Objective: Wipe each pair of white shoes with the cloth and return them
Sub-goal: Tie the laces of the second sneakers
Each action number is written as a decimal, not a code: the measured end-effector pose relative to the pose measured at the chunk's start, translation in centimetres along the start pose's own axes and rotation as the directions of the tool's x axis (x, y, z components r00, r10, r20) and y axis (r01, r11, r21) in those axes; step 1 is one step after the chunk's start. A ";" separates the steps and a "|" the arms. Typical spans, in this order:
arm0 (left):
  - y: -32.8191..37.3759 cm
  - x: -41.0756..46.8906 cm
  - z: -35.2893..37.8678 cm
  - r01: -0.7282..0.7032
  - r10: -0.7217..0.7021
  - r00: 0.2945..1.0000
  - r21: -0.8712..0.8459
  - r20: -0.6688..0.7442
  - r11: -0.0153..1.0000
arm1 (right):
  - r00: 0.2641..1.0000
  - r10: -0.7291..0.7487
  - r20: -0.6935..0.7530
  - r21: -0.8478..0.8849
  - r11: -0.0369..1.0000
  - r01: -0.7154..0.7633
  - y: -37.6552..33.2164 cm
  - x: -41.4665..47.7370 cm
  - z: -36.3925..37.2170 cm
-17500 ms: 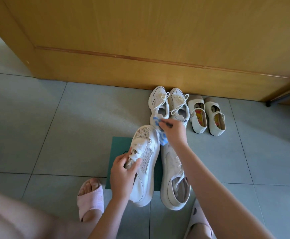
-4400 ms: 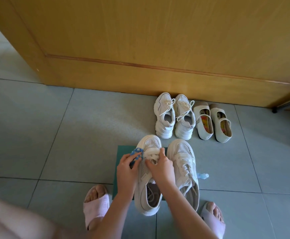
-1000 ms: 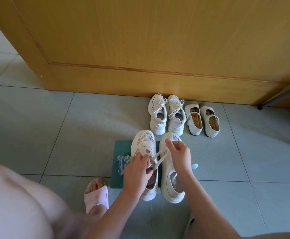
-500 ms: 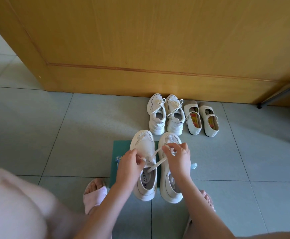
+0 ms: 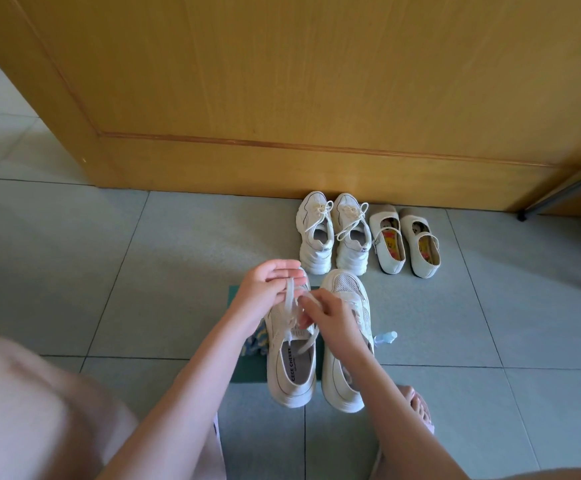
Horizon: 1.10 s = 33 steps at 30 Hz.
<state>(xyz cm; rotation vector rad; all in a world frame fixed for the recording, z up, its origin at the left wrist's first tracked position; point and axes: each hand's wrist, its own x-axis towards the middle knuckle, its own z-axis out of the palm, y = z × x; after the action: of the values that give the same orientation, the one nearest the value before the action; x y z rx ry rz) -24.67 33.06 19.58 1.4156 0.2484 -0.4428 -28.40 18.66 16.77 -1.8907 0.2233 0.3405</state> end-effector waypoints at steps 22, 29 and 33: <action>-4.8 2.1 -1.1 0.102 0.247 0.895 0.708 -0.372 0.698 | 0.975 0.070 -0.211 -0.466 0.870 -0.163 2.5 0.6 0.8; -6.9 0.0 -0.8 0.243 -0.118 0.965 0.630 -0.234 0.738 | 0.952 0.209 -0.224 -0.143 0.959 -0.245 2.5 1.0 2.1; -7.2 -0.5 0.3 0.184 -0.088 0.973 0.490 -0.212 0.852 | 0.951 0.146 -0.271 0.010 0.989 -0.148 1.4 1.1 1.7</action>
<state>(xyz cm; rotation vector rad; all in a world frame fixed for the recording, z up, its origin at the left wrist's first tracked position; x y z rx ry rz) -28.30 32.13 13.43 1.9725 0.4043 -0.5197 -27.99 19.78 14.62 -1.9325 0.5502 0.1805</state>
